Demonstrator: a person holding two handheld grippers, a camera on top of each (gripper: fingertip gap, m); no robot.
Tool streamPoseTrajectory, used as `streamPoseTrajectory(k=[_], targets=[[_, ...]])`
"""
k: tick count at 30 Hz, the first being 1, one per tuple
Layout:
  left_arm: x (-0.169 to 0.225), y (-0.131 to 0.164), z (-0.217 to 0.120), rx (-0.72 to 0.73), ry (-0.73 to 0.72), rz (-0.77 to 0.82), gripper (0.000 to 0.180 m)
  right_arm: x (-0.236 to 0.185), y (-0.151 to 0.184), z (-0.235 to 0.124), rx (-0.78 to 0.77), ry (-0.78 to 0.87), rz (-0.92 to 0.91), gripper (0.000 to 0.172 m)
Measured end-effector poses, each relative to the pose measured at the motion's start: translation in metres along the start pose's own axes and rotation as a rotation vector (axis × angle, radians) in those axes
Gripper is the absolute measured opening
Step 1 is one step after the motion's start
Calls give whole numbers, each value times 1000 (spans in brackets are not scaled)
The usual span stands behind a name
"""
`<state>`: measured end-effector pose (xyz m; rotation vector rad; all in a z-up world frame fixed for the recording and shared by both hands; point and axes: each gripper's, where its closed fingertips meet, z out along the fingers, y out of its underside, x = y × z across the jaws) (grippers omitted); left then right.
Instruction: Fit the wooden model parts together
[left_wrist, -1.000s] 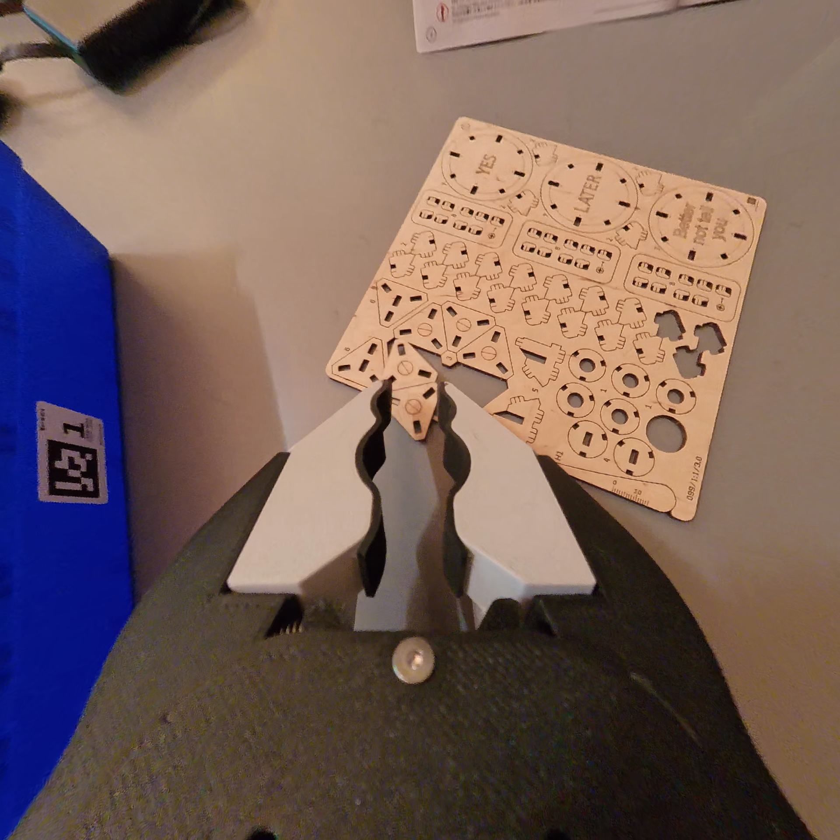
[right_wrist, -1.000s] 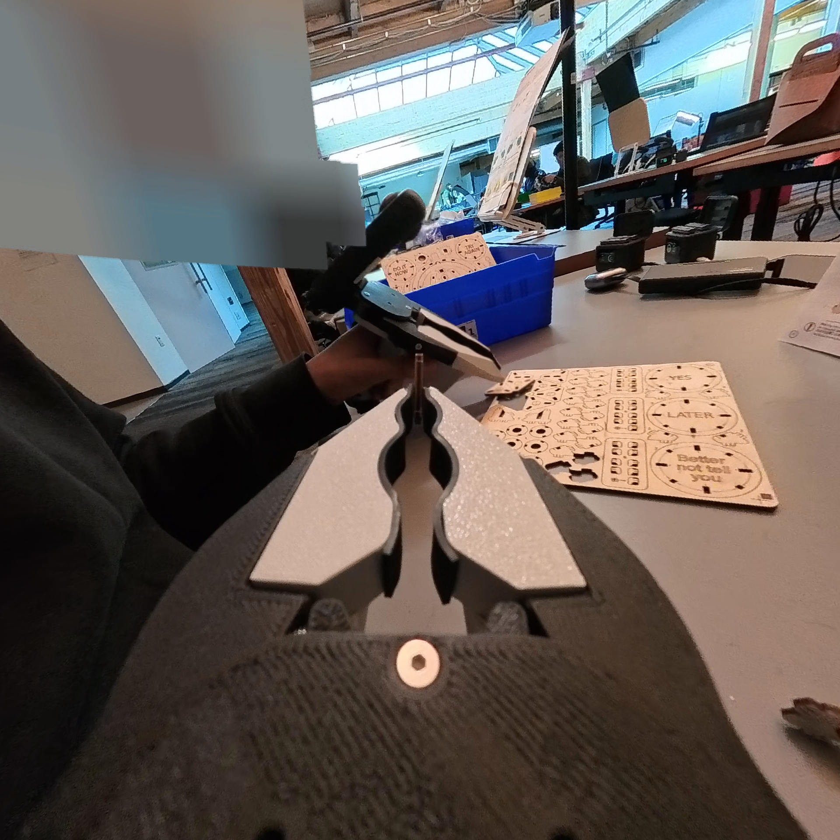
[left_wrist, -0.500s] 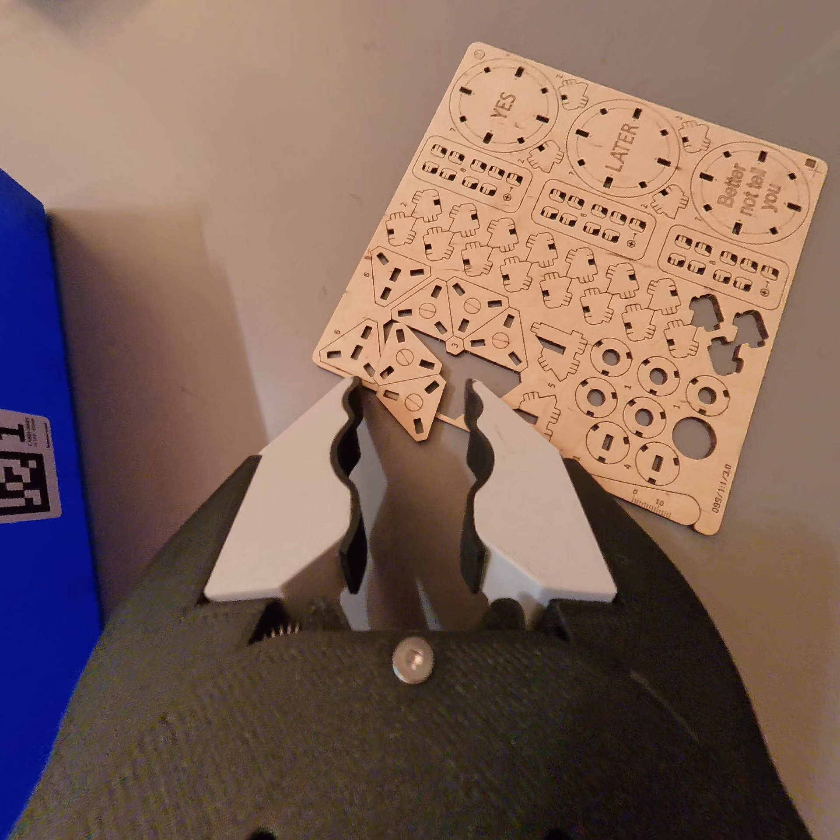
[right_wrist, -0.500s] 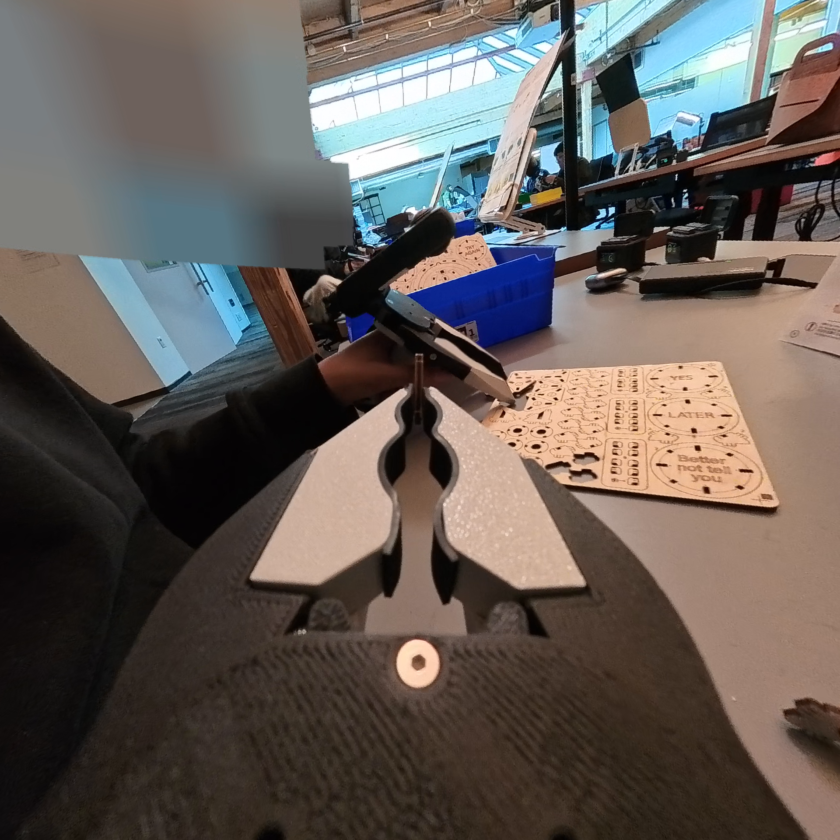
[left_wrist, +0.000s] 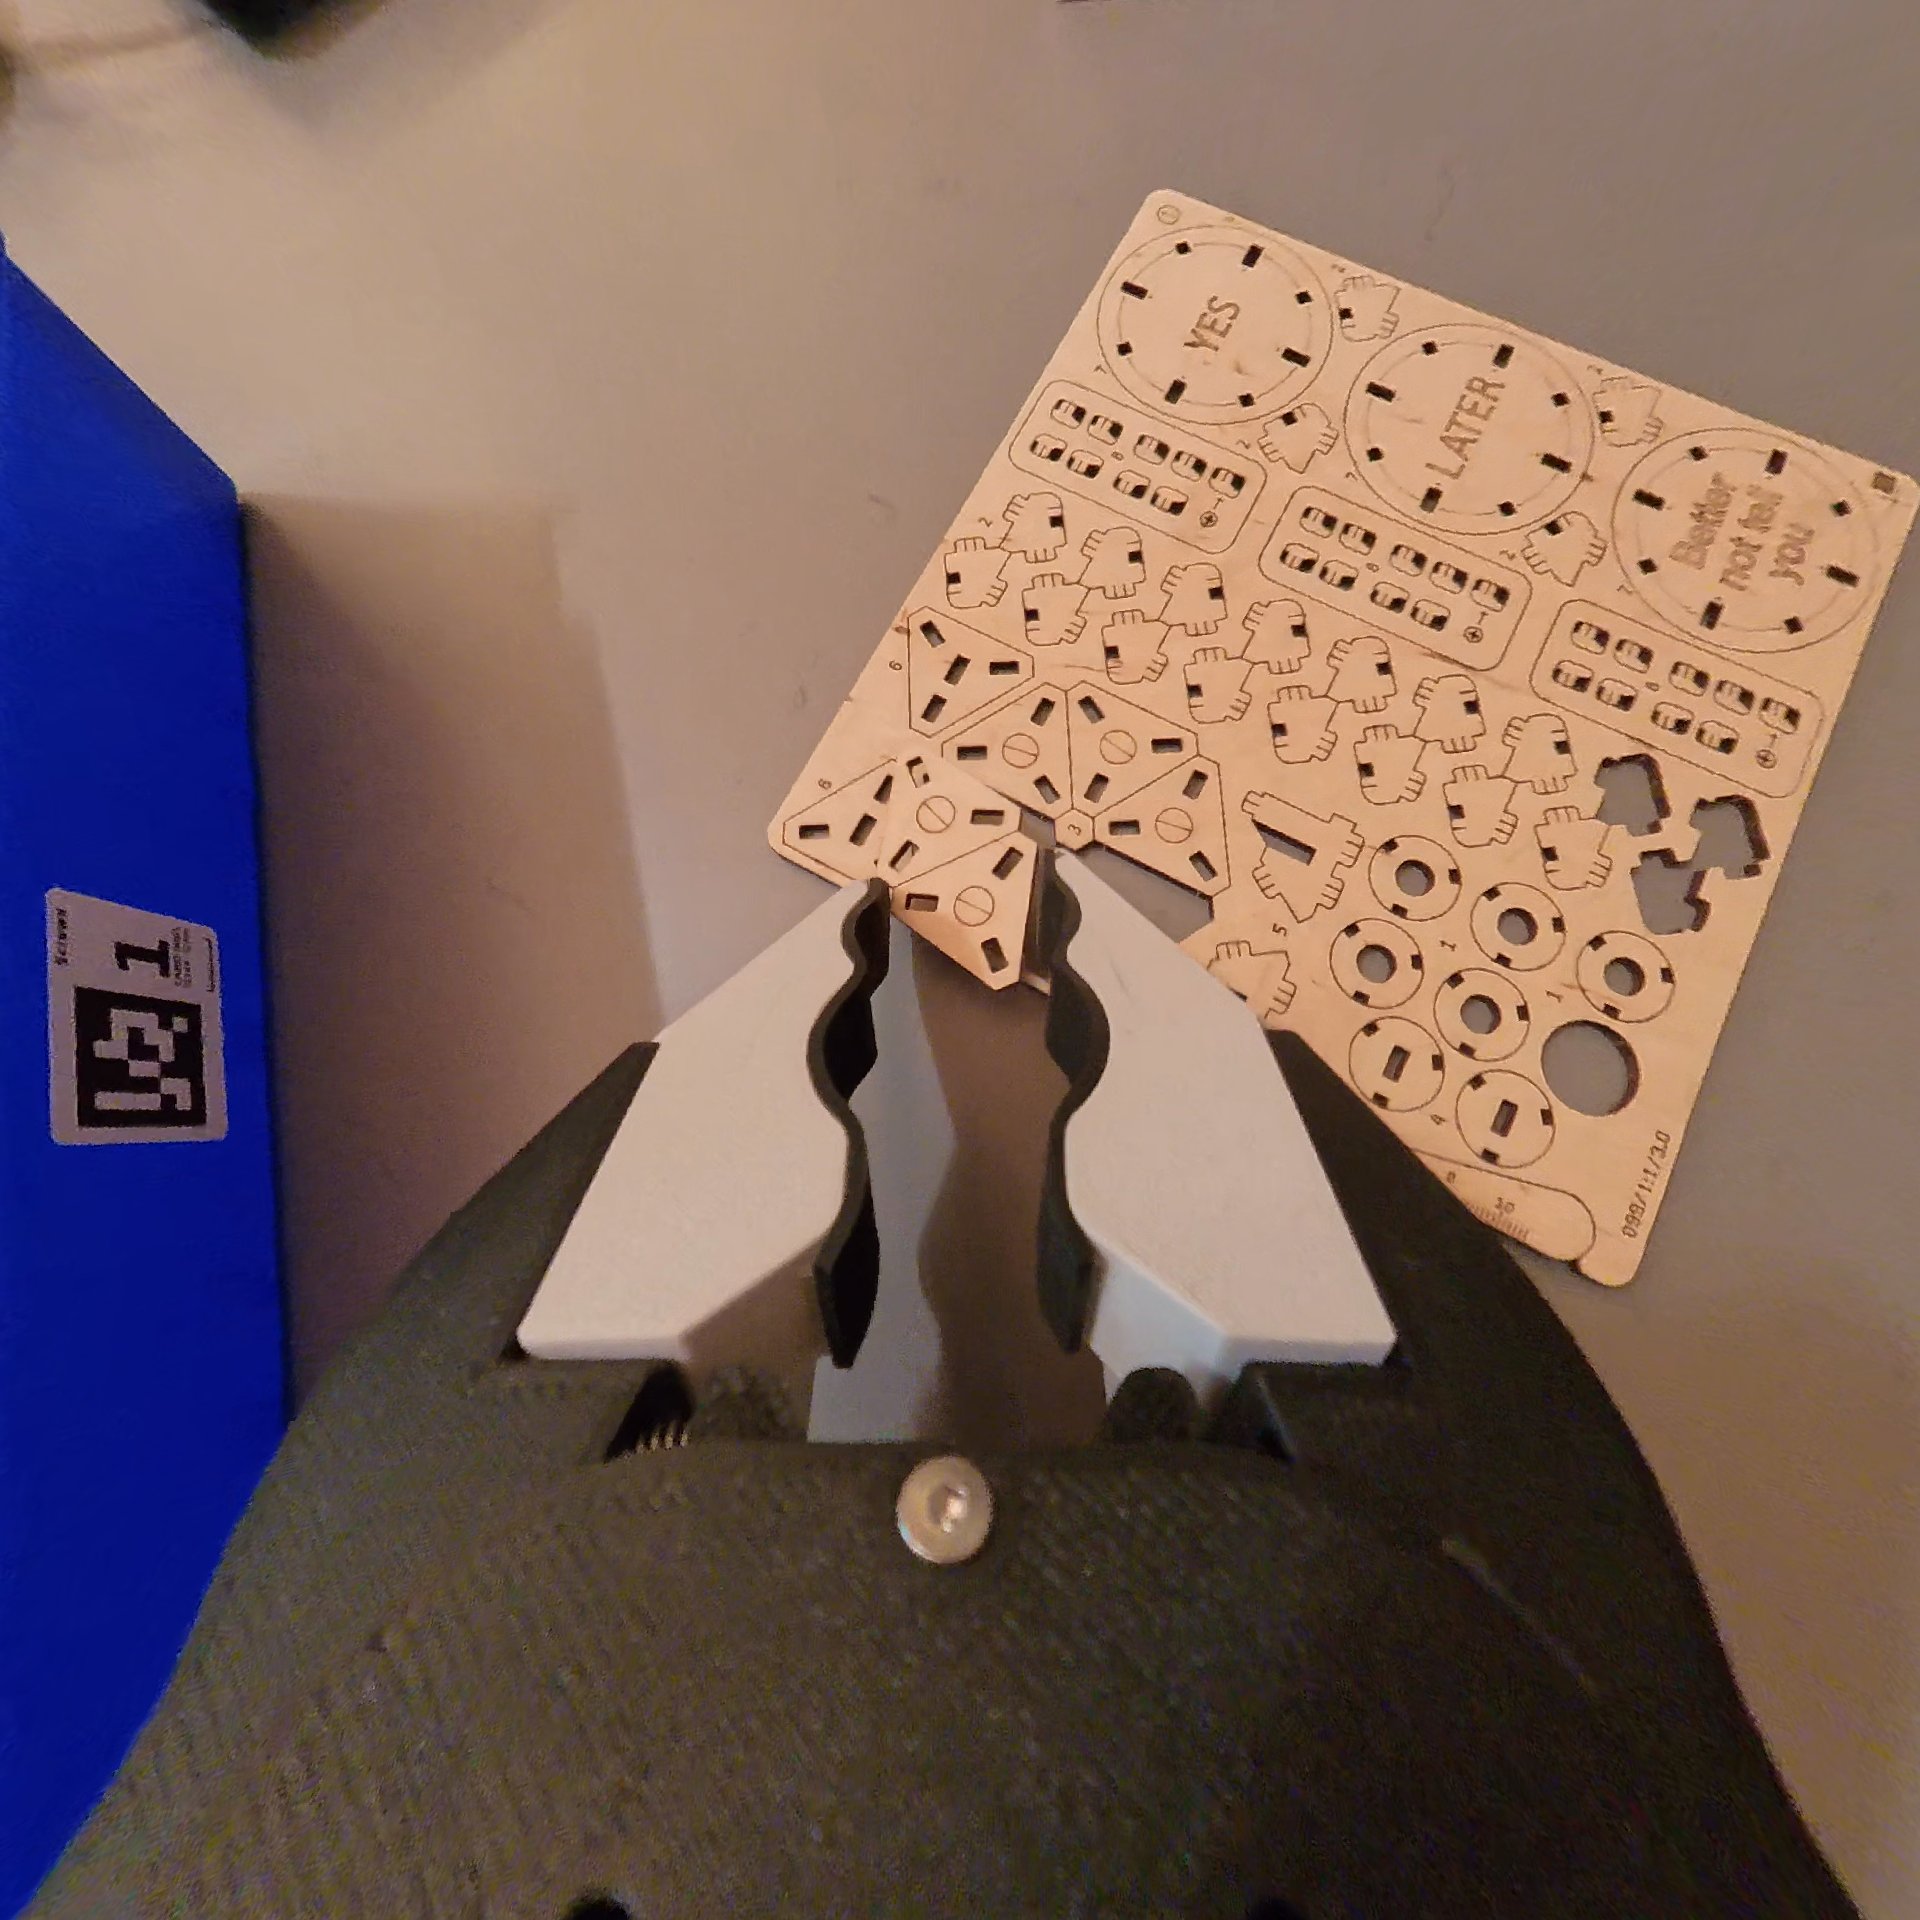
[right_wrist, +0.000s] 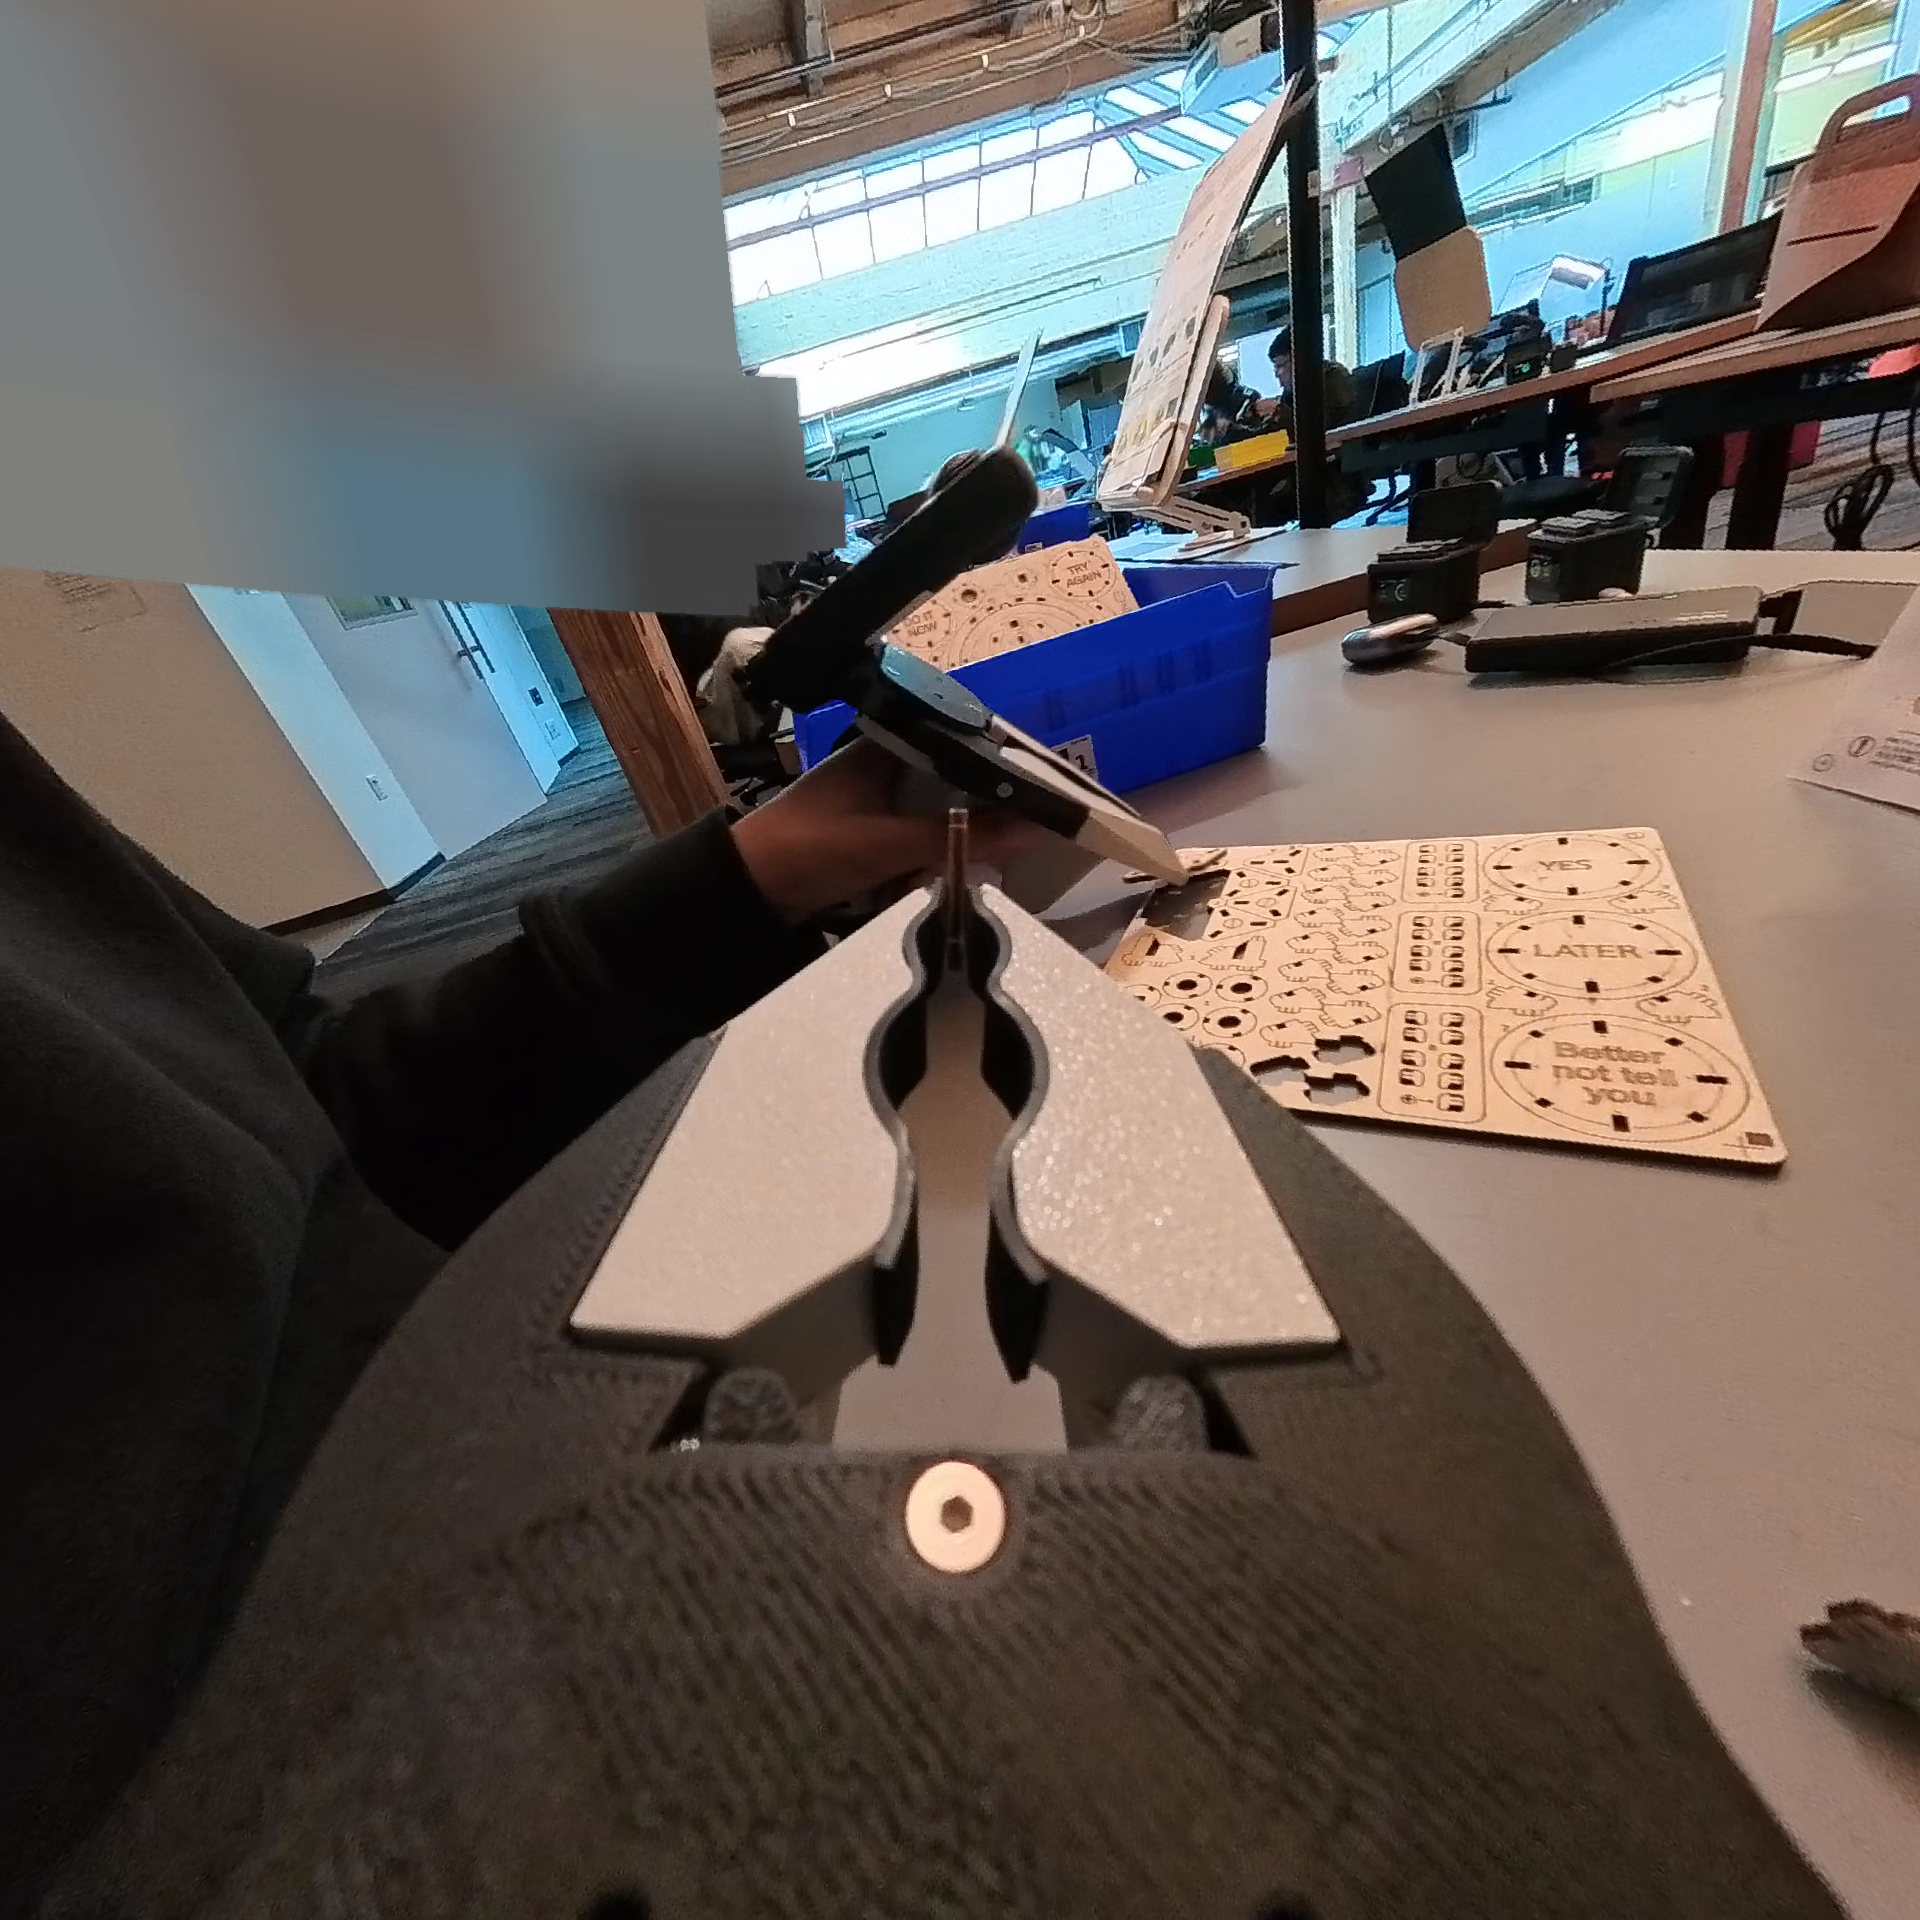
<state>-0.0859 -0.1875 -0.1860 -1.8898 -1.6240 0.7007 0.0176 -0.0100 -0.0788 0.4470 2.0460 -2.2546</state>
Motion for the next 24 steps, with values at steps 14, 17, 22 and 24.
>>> streamPoseTrajectory(k=[14, 17, 22, 24], targets=[[7, 3, 4, -92, -77, 57, 28, -1, -1, -1, 9, -7, 7, 0], [5, 2, 4, -92, -100, 65, 28, -1, -1, -1, 11, -9, 11, 0], [4, 2, 7, -101, -125, 81, 28, -2, -1, -1, 12, -12, 14, 0], [4, 4, 8, -111, -130, 83, 28, -2, -1, -1, 13, -12, 15, 0]])
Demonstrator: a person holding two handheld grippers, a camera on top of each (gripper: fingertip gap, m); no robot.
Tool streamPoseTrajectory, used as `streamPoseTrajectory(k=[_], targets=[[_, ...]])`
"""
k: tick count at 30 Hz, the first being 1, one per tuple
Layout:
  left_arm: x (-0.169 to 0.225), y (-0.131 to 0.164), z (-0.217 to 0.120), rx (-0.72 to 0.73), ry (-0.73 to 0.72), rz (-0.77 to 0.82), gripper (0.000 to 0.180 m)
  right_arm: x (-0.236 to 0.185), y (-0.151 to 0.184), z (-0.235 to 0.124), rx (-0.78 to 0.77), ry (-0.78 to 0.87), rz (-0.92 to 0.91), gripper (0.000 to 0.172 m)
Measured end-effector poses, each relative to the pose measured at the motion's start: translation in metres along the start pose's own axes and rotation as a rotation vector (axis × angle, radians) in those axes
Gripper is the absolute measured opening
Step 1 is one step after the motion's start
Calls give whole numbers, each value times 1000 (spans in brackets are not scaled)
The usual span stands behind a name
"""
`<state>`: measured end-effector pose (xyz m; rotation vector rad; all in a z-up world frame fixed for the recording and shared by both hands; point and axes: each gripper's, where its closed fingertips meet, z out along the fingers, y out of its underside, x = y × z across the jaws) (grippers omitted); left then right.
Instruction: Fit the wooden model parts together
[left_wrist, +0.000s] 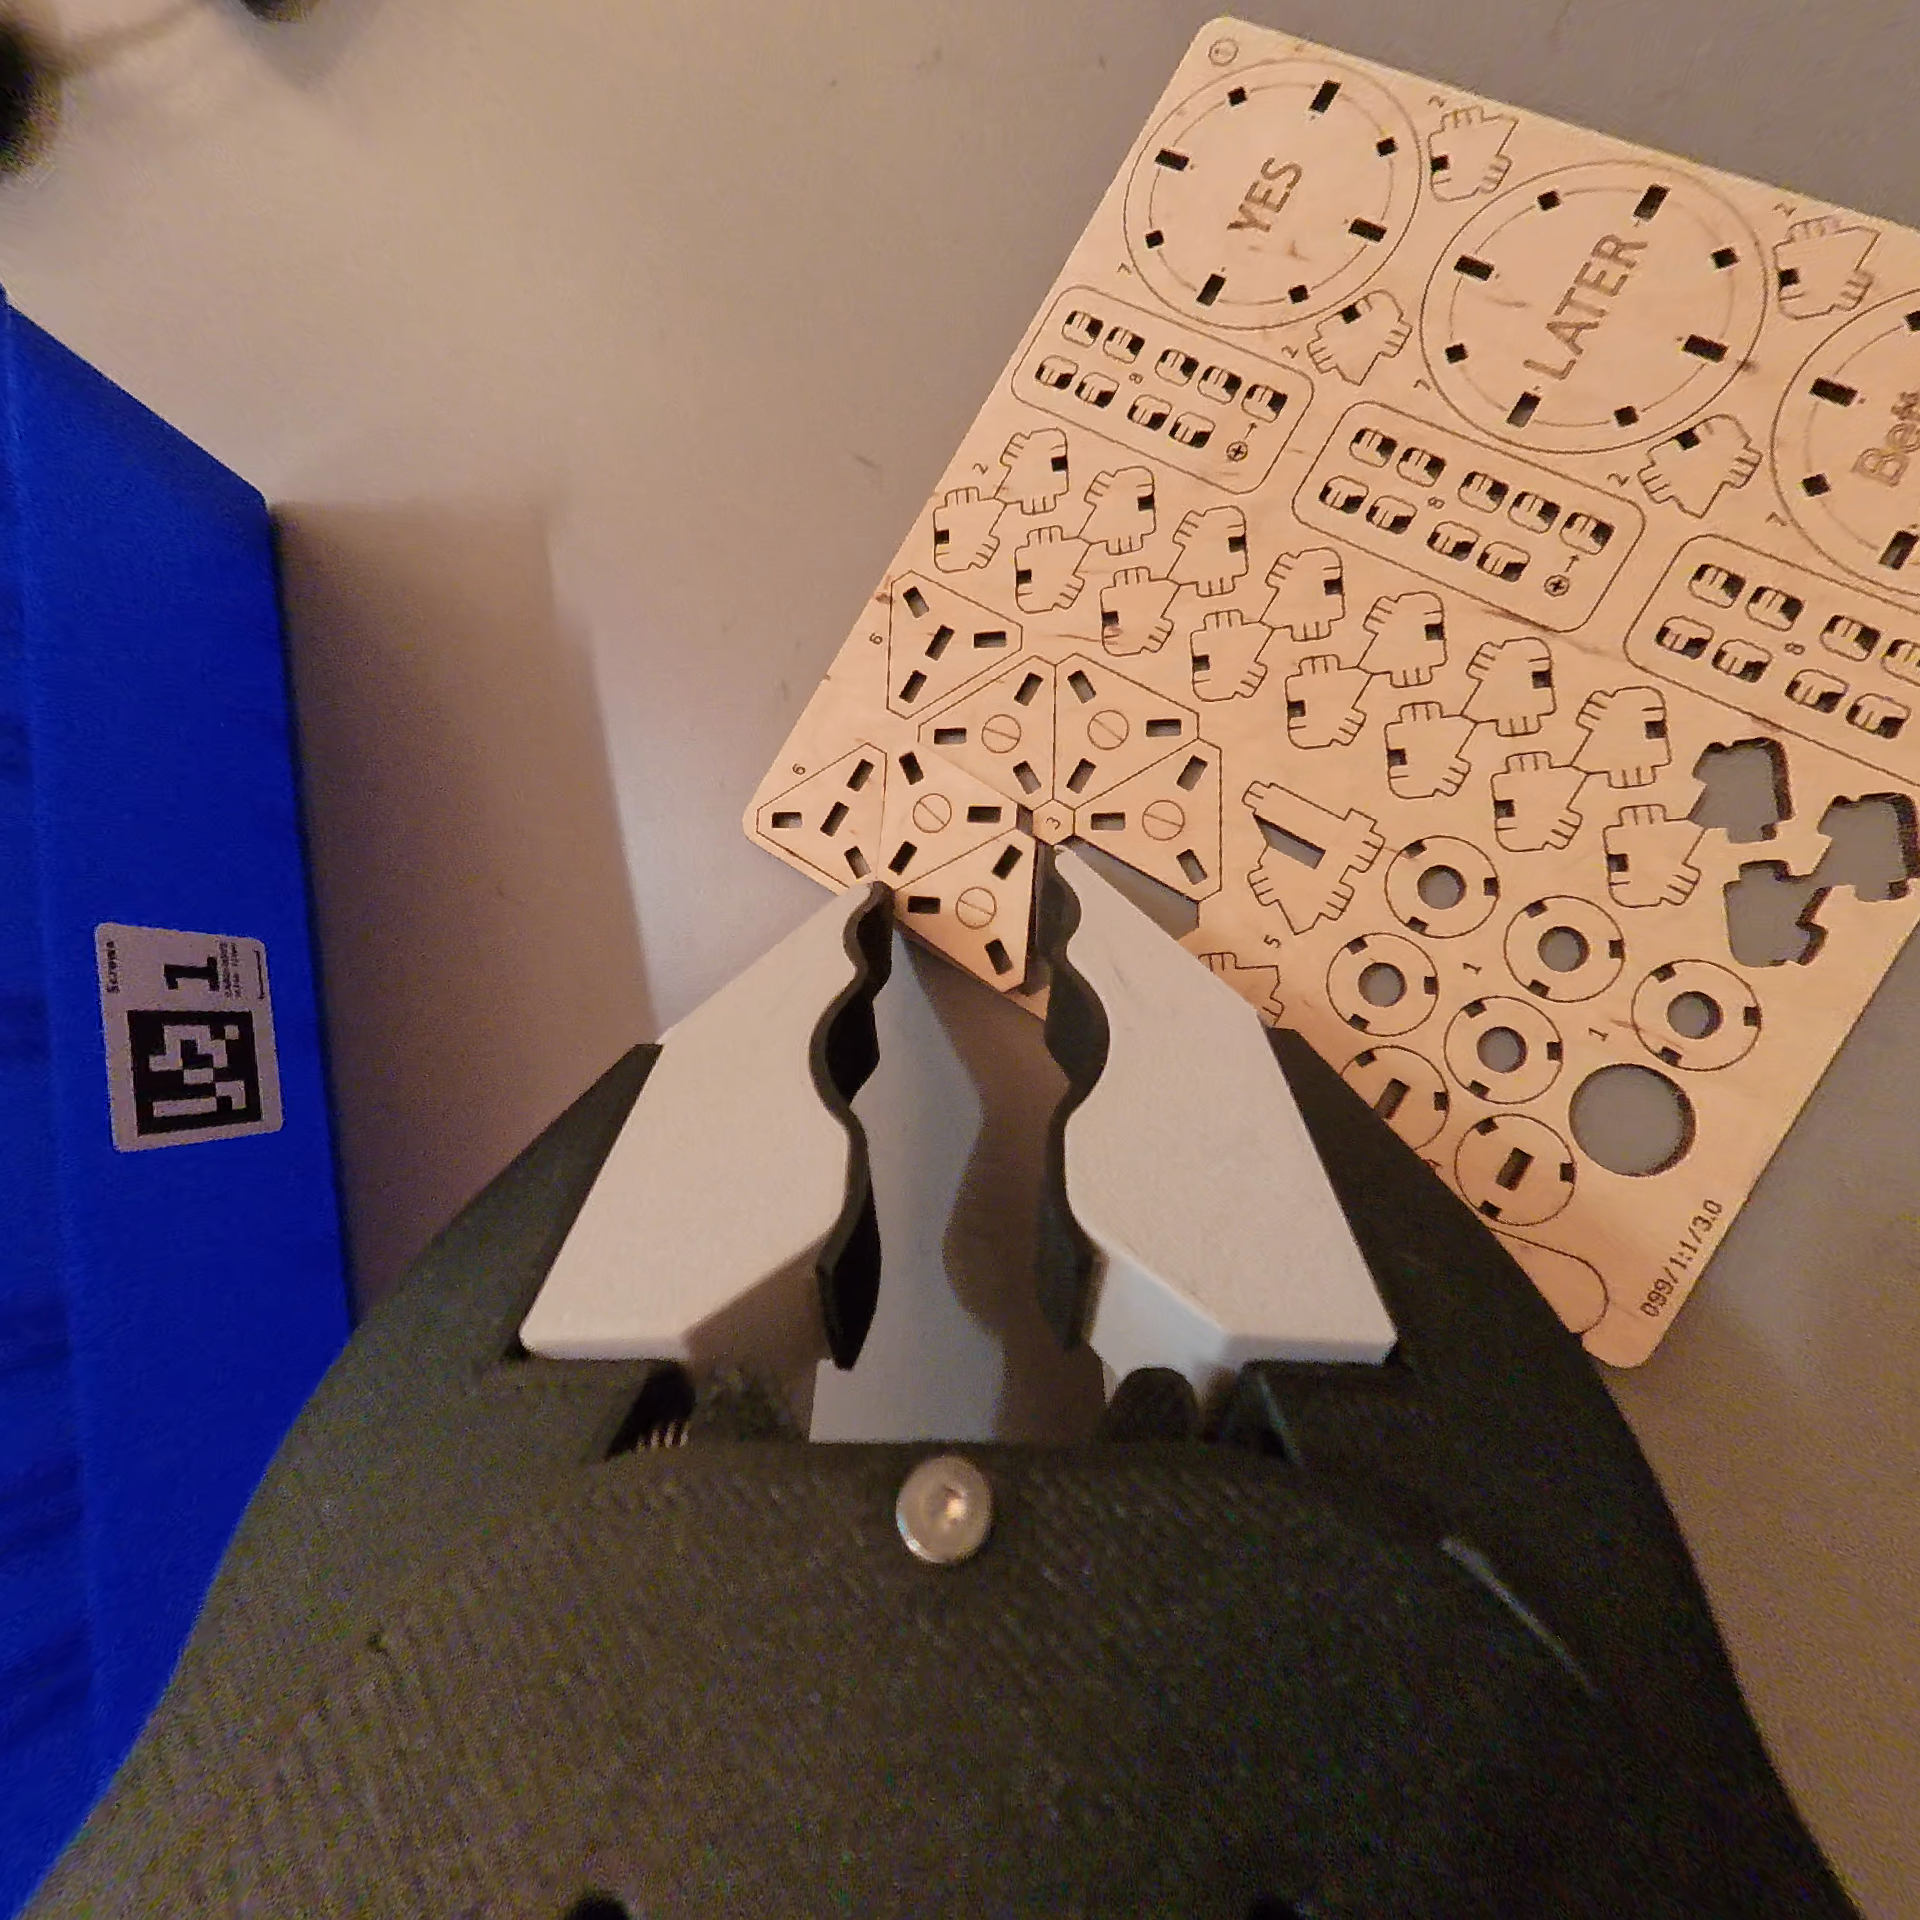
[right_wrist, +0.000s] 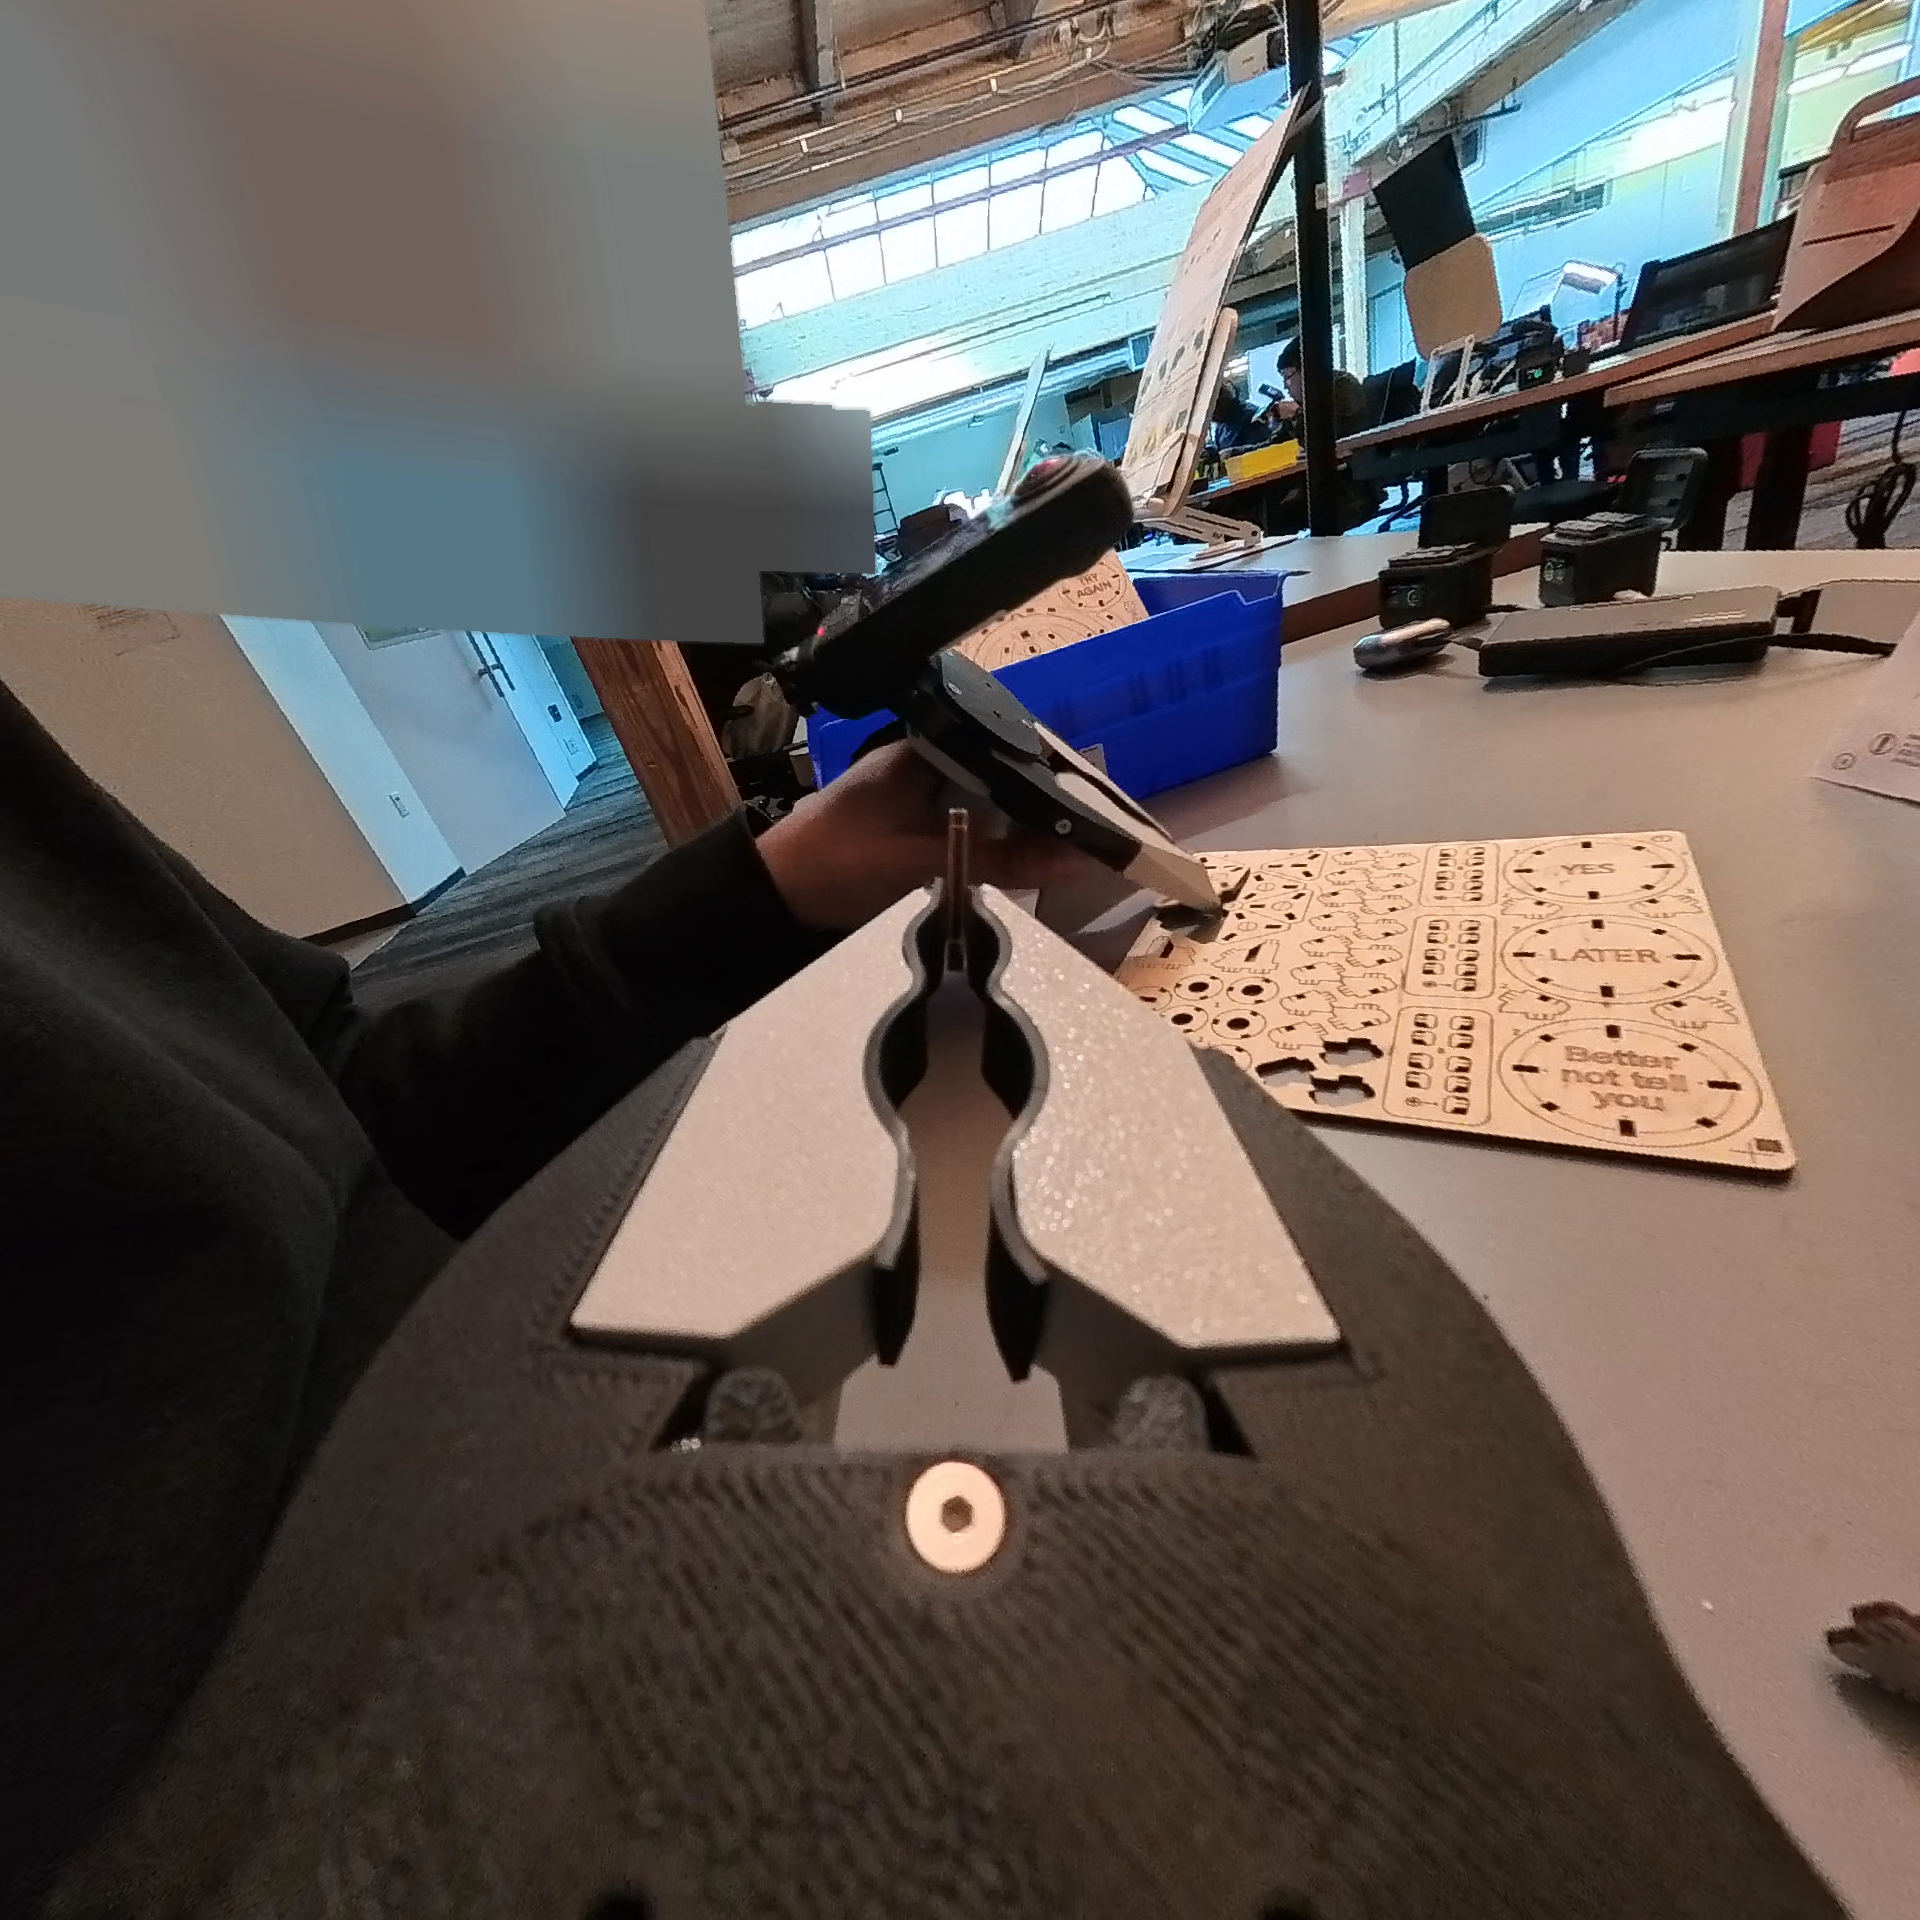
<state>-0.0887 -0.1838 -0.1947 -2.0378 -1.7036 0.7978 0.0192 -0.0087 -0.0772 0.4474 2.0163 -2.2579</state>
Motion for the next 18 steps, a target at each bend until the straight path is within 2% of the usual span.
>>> streamPoseTrajectory(k=[6, 12, 15, 18], targets=[[5, -1, -1, 2, 27, -1, 30, 0, 0, 0, 2, -1, 4, 0], [2, -1, -8, 10, 23, 0, 47, 0, 0, 0, 3, -3, 7, 0], [9, -3, -8, 30, 59, 49, 49, 0, 0, 0, 3, -5, 9, 0], [5, -2, -3, 21, 30, 107, 51, 0, 0, 0, 4, -5, 9, 0]])
